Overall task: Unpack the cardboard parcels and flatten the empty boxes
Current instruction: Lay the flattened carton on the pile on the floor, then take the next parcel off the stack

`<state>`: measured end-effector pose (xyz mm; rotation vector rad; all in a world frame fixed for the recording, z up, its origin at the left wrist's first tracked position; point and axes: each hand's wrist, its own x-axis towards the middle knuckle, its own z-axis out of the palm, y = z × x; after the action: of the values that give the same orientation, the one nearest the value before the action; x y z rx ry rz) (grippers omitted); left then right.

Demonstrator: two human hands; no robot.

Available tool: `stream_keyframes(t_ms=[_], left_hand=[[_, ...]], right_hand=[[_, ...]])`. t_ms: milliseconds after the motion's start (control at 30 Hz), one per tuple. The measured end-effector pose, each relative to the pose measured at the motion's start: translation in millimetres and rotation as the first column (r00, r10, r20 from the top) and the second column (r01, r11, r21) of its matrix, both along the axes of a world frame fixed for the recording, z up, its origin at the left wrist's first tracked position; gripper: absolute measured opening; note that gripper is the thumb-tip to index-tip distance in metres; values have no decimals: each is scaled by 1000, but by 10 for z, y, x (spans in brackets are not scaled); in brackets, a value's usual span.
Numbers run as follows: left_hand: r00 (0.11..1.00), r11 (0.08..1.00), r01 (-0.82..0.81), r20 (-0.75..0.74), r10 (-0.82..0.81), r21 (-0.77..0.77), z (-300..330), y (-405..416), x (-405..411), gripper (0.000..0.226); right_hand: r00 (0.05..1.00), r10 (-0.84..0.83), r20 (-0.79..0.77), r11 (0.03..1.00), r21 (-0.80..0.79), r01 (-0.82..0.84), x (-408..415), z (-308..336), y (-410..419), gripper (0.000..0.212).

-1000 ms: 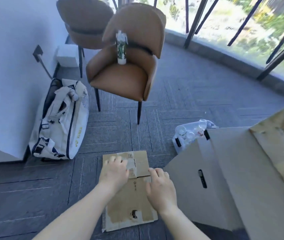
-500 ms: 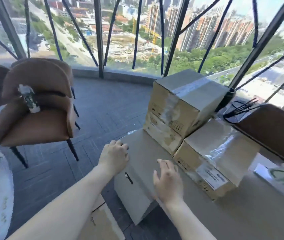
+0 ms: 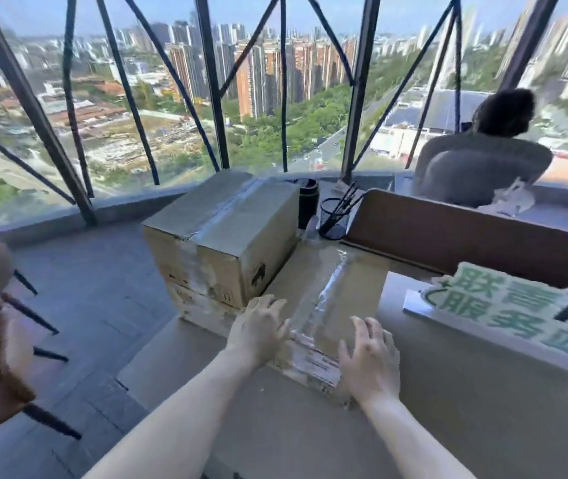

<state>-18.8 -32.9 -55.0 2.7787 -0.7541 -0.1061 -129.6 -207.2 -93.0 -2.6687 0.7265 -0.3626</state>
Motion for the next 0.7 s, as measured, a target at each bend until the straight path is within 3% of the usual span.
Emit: stream_keyframes(t_ms=[233, 367, 500, 700], left_hand=[[963, 989, -125, -231, 139, 77, -193, -374, 518, 69], [956, 979, -174, -219, 194, 106, -294, -543, 681, 76], [933, 966, -255, -251, 258, 45, -301, -669, 792, 74], [925, 978, -208, -323, 201, 12, -378, -703, 842, 66]], right_hand=[[967, -110, -232, 940, 292, 177, 170, -108, -224, 80], [944, -188, -271, 813, 496, 304, 300, -284, -250, 88], [944, -279, -178, 699, 636, 327, 277, -388, -283, 54], [926, -352, -138, 671, 652, 353, -8, -299, -458, 29]])
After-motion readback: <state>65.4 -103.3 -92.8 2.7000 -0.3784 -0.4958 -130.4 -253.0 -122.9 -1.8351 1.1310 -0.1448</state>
